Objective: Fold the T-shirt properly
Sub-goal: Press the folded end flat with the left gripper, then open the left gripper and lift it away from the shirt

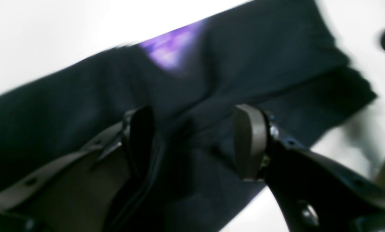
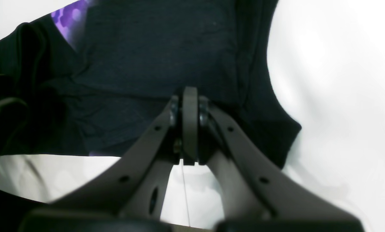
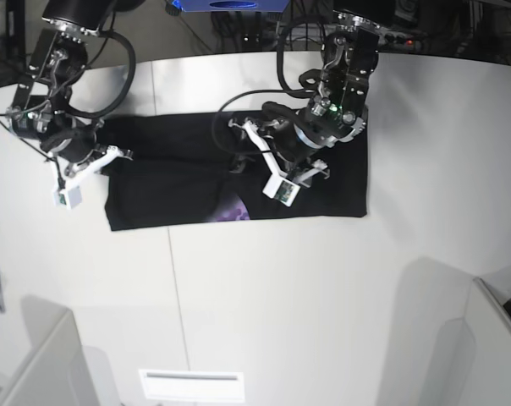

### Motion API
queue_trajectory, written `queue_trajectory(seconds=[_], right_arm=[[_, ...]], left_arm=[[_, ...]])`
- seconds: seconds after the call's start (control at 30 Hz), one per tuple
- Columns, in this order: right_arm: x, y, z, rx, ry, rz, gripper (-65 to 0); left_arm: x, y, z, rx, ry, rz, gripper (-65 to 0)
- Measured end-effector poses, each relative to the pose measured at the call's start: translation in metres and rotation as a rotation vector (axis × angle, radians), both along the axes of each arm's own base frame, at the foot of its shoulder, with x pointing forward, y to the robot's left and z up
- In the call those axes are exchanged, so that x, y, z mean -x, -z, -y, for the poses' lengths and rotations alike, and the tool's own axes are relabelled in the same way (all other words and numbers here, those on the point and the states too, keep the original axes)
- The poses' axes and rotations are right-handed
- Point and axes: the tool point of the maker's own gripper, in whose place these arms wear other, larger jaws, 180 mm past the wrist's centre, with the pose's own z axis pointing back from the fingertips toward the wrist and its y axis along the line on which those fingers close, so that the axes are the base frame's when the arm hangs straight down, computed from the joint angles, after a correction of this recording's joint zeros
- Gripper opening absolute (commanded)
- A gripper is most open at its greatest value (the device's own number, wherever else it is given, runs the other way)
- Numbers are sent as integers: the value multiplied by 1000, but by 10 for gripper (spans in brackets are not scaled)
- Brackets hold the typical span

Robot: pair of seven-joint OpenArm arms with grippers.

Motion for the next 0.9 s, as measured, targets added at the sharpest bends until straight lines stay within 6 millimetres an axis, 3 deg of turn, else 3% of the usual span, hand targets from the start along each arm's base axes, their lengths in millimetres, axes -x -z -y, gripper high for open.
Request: queue_trajectory(seconds=[0.27, 0.37, 0.43, 0.53, 0.77, 0.9], right_arm=[[0, 0, 1, 3, 3, -1, -650], [0, 0, 1, 4, 3, -1, -650], [0, 0, 3, 8, 3, -1, -650], [0, 0, 3, 8, 2, -1, -650], [0, 0, 1, 4, 0, -2, -650], [-2, -1, 1, 5, -1, 3, -650]], left_arm=[[23, -16, 65, 27, 209, 43, -268], [30, -26, 71, 49, 229, 55, -293], [17, -43, 56, 62, 171, 103, -403], [-8, -62, 9, 48, 17, 172, -650], [-32, -45, -112, -63, -311, 143, -650], [-30, -42, -153, -124, -378, 144, -650]])
